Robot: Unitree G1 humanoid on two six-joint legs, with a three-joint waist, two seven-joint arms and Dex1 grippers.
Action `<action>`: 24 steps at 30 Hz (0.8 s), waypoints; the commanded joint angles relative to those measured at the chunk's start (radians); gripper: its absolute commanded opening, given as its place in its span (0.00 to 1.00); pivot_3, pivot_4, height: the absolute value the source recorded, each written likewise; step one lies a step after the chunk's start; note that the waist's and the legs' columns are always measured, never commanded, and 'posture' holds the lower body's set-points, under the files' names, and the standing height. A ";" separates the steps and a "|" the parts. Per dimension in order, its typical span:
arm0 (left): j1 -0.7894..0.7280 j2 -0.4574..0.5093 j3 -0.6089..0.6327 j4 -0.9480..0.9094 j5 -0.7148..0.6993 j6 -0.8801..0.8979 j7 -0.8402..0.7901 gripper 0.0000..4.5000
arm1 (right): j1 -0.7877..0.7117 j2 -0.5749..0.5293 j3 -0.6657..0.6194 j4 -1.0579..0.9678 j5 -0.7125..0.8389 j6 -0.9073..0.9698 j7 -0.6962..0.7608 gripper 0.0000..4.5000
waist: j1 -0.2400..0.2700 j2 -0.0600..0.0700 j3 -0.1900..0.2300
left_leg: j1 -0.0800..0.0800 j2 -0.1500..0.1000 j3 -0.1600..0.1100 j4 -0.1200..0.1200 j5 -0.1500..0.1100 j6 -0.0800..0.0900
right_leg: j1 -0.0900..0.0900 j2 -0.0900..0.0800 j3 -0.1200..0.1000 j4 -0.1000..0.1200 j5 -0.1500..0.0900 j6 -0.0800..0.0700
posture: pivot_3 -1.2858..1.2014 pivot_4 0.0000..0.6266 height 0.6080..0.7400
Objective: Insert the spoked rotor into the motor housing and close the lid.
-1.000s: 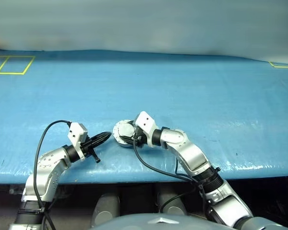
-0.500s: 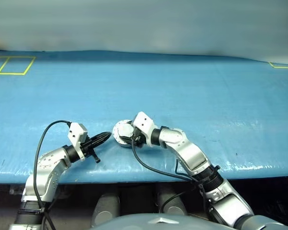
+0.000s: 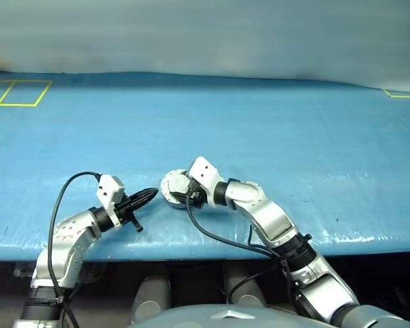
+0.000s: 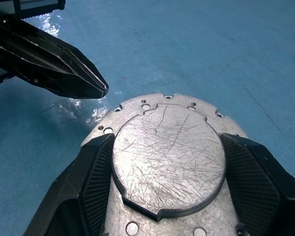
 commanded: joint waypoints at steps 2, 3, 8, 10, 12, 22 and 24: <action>0.006 -0.004 0.014 -0.028 -0.016 -0.007 0.002 0.00 | 0.020 -0.050 0.009 0.068 -0.060 0.034 -0.023 0.69 | 0.000 0.000 0.000 | 0.000 0.000 0.000 0.000 0.000 0.000 | 0.000 0.000 0.000 0.000 0.000 0.000 | 0.52 0.24 1.00; 0.007 -0.003 0.014 -0.029 -0.016 -0.007 0.003 0.00 | 0.023 -0.055 0.011 0.065 -0.059 0.034 -0.020 0.69 | 0.001 0.000 0.000 | 0.000 0.000 0.000 0.000 0.000 -0.001 | 0.000 -0.001 0.000 -0.001 0.000 0.000 | 0.52 0.24 1.00; 0.008 0.000 0.014 -0.029 -0.017 -0.006 0.001 0.00 | 0.035 -0.073 -0.006 0.027 -0.026 0.042 0.001 0.69 | 0.005 0.000 0.000 | 0.000 0.000 0.000 0.000 -0.003 -0.005 | 0.000 -0.001 0.000 -0.002 0.000 0.000 | 0.52 0.24 1.00; 0.008 0.001 0.014 -0.028 -0.017 -0.005 0.000 0.00 | 0.040 -0.079 -0.014 0.010 -0.008 0.041 0.019 0.69 | 0.008 0.000 0.000 | -0.001 0.000 0.000 0.000 -0.003 -0.005 | 0.000 -0.001 -0.001 -0.003 0.000 0.000 | 0.52 0.24 1.00; 0.005 0.001 0.011 -0.025 -0.016 -0.005 -0.001 0.00 | 0.043 -0.082 -0.025 -0.006 0.013 0.049 0.035 0.69 | 0.010 0.000 0.000 | -0.001 0.000 0.000 0.000 -0.002 -0.003 | 0.000 -0.001 -0.001 -0.003 0.000 0.000 | 0.52 0.24 1.00; -0.010 -0.002 0.005 -0.017 -0.012 -0.008 -0.002 0.00 | 0.045 -0.084 0.017 0.026 -0.024 0.047 0.021 0.69 | 0.018 0.000 0.000 | -0.009 0.000 -0.001 -0.001 -0.005 -0.001 | -0.002 -0.001 -0.003 -0.003 0.000 -0.001 | 0.52 0.24 1.00; -0.010 -0.003 0.006 -0.017 -0.012 -0.008 -0.001 0.00 | 0.047 -0.087 0.030 0.042 -0.040 0.043 0.013 0.69 | 0.018 0.000 0.000 | -0.008 0.000 -0.001 0.000 -0.005 -0.001 | -0.001 -0.001 -0.003 -0.003 -0.001 -0.001 | 0.52 0.24 1.00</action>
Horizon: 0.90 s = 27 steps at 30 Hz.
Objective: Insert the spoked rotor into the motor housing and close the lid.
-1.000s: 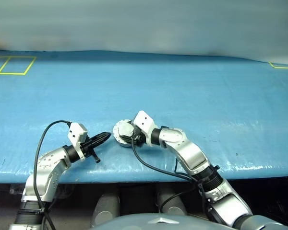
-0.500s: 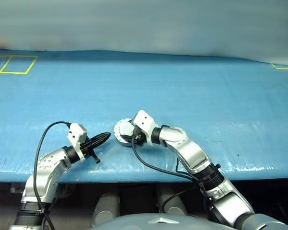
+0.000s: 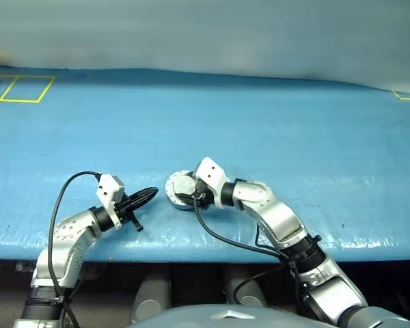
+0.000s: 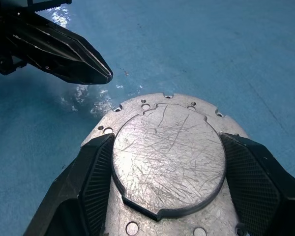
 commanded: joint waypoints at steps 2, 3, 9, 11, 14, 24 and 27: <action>-0.006 -0.007 0.006 -0.019 -0.016 -0.003 -0.003 0.00 | 0.031 -0.032 0.047 0.106 -0.081 0.030 -0.034 0.69 | -0.002 0.000 0.000 | 0.001 0.000 0.000 0.001 0.000 0.000 | 0.000 0.000 0.000 0.000 0.000 0.000 | 0.52 0.24 1.00; -0.008 -0.013 0.006 -0.020 -0.026 0.005 -0.003 0.00 | 0.033 -0.032 0.048 0.107 -0.083 0.029 -0.035 0.69 | -0.002 0.000 -0.001 | 0.002 0.001 0.000 0.001 0.000 0.000 | 0.001 0.000 0.000 0.000 0.000 0.000 | 0.52 0.24 1.00; -0.047 -0.042 -0.010 -0.004 -0.061 0.057 -0.011 0.00 | 0.032 -0.031 0.045 0.100 -0.080 0.029 -0.035 0.69 | -0.001 0.003 -0.003 | 0.007 0.002 0.000 0.000 -0.003 -0.005 | 0.004 0.000 -0.003 -0.008 0.000 0.000 | 0.52 0.24 1.00; -0.075 -0.050 -0.032 0.011 -0.046 0.062 -0.010 0.00 | 0.032 -0.028 0.047 0.089 -0.080 0.031 -0.037 0.69 | -0.001 0.003 -0.004 | 0.007 0.003 0.001 0.000 -0.002 -0.003 | 0.004 0.000 -0.003 -0.010 0.000 0.000 | 0.52 0.24 1.00; -0.107 -0.057 -0.051 0.036 -0.032 0.067 -0.003 0.00 | 0.035 -0.026 0.047 0.079 -0.080 0.032 -0.040 0.69 | -0.001 0.003 -0.005 | 0.007 0.003 0.001 0.000 -0.001 -0.001 | 0.004 0.000 -0.003 -0.010 0.000 0.000 | 0.52 0.24 1.00; -0.145 -0.044 -0.133 0.105 0.033 0.080 -0.028 0.00 | 0.049 -0.022 0.029 0.058 -0.079 0.035 -0.067 0.69 | 0.000 0.005 -0.010 | 0.008 0.002 0.001 -0.004 -0.001 0.000 | 0.006 0.000 -0.003 -0.010 0.000 0.000 | 0.52 0.24 1.00; -0.128 -0.034 -0.125 0.097 0.032 0.079 -0.031 0.00 | 0.050 -0.024 0.027 0.056 -0.077 0.036 -0.070 0.69 | 0.000 0.006 -0.011 | 0.010 0.002 0.001 -0.005 -0.001 -0.001 | 0.006 0.000 -0.003 -0.010 0.000 0.000 | 0.52 0.24 1.00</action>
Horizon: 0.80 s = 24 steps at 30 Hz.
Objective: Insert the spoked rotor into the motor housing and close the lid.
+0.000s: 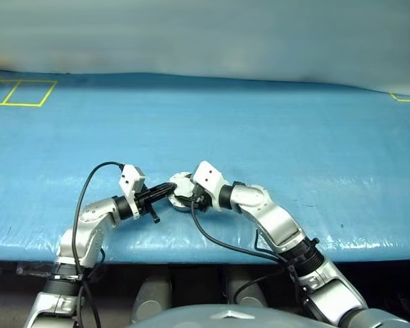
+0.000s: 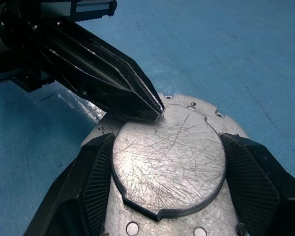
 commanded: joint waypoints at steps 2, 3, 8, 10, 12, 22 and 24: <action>0.037 0.021 -0.004 -0.002 0.016 0.011 -0.006 0.00 | 0.031 -0.026 0.003 0.058 -0.050 0.053 -0.032 0.69 | 0.000 0.000 -0.001 | 0.000 0.000 0.000 0.000 0.000 0.000 | 0.000 0.000 0.000 0.000 0.000 0.000 | 0.52 0.24 1.00; 0.043 0.023 0.002 -0.004 0.015 0.011 -0.002 0.00 | 0.031 -0.026 0.004 0.058 -0.050 0.053 -0.032 0.69 | 0.000 0.000 -0.002 | 0.000 0.000 0.000 0.000 0.000 0.000 | 0.000 0.000 0.000 0.000 0.000 0.000 | 0.52 0.24 1.00; 0.064 0.026 0.003 -0.012 0.023 0.004 0.008 0.00 | 0.024 -0.026 0.007 0.064 -0.050 0.052 -0.029 0.69 | 0.002 0.001 -0.003 | 0.000 0.000 0.000 0.000 0.000 0.000 | 0.000 0.000 0.000 -0.001 0.000 0.000 | 0.52 0.24 1.00; 0.063 0.020 -0.005 -0.012 0.027 0.001 0.011 0.00 | 0.021 -0.023 0.009 0.066 -0.050 0.051 -0.028 0.69 | 0.002 0.001 -0.003 | 0.000 0.000 0.000 0.000 0.000 0.000 | 0.000 0.000 0.000 -0.001 0.000 0.000 | 0.52 0.24 1.00; 0.058 0.013 -0.015 -0.011 0.031 -0.003 0.012 0.00 | 0.018 -0.023 0.010 0.066 -0.050 0.051 -0.027 0.69 | 0.002 0.001 -0.003 | 0.000 0.000 0.000 0.000 0.000 0.000 | 0.000 0.000 0.000 -0.001 0.000 0.000 | 0.52 0.24 1.00; 0.040 -0.002 -0.025 0.012 0.050 -0.017 -0.004 0.00 | 0.060 -0.028 -0.055 -0.079 0.029 0.069 0.003 0.99 | 0.010 0.002 -0.003 | -0.001 0.000 0.000 0.002 0.000 0.000 | 0.000 -0.001 0.000 -0.001 0.000 0.000 | 0.52 0.24 1.00; 0.039 -0.002 -0.025 0.016 0.051 -0.021 -0.006 0.00 | 0.083 -0.024 -0.091 -0.153 0.066 0.093 0.002 1.00 | 0.014 0.002 -0.003 | -0.003 -0.001 0.000 0.002 -0.001 0.000 | -0.001 -0.001 0.000 -0.002 0.000 0.000 | 0.52 0.24 1.00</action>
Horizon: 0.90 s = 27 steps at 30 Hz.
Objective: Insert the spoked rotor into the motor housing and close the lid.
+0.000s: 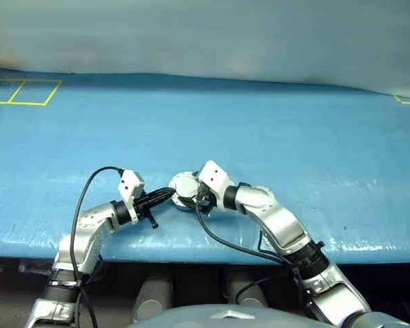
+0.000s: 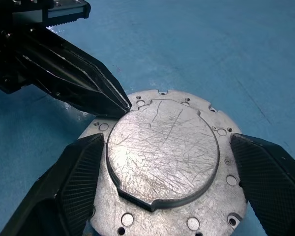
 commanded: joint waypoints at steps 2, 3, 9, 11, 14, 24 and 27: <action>0.003 -0.003 -0.023 0.031 0.021 0.002 -0.006 0.00 | 0.060 -0.004 -0.095 -0.176 0.091 0.078 -0.002 1.00 | 0.005 0.000 0.000 | -0.001 0.000 0.000 0.000 -0.001 0.001 | -0.001 0.000 0.000 0.000 0.000 0.000 | 0.52 0.24 1.00; 0.003 -0.004 -0.023 0.033 0.021 0.001 -0.006 0.00 | 0.072 0.007 -0.132 -0.215 0.120 0.097 -0.014 1.00 | 0.005 0.000 0.000 | -0.004 0.000 0.000 -0.001 -0.002 0.001 | -0.001 0.000 0.000 0.000 0.000 0.000 | 0.52 0.24 1.00; 0.006 -0.007 -0.025 0.041 0.023 -0.006 -0.005 0.00 | 0.122 0.130 -0.394 -0.267 0.344 0.299 -0.118 1.00 | 0.006 0.001 0.001 | -0.009 -0.001 -0.001 -0.002 -0.002 0.002 | -0.004 0.001 0.000 0.000 0.001 0.001 | 0.52 0.24 1.00; 0.005 -0.009 -0.026 0.043 0.024 -0.008 -0.005 0.00 | 0.139 0.174 -0.471 -0.225 0.409 0.369 -0.155 1.00 | 0.006 0.001 0.001 | -0.009 -0.001 -0.001 -0.002 -0.002 0.002 | -0.003 0.001 0.000 0.000 0.001 0.001 | 0.52 0.24 1.00; 0.002 -0.011 -0.025 0.045 0.023 -0.011 -0.006 0.00 | 0.161 0.224 -0.558 -0.186 0.498 0.453 -0.195 1.00 | 0.005 0.001 0.001 | -0.009 -0.001 -0.001 -0.002 -0.002 0.002 | -0.003 0.000 0.000 0.000 0.001 0.001 | 0.52 0.24 1.00; 0.005 -0.008 -0.020 0.050 0.025 -0.021 -0.005 0.00 | 0.205 0.343 -0.611 -0.131 0.698 0.617 -0.259 1.00 | 0.003 0.003 0.002 | -0.009 -0.001 -0.001 -0.002 -0.002 0.002 | -0.003 0.001 0.000 0.000 0.001 0.001 | 0.52 0.24 1.00; 0.008 -0.009 -0.020 0.049 0.026 -0.025 -0.004 0.00 | 0.196 0.382 -0.631 -0.085 0.736 0.625 -0.280 1.00 | 0.003 0.003 0.002 | -0.009 0.000 -0.001 -0.002 -0.002 0.002 | -0.003 0.001 0.000 0.000 0.001 0.001 | 0.52 0.24 1.00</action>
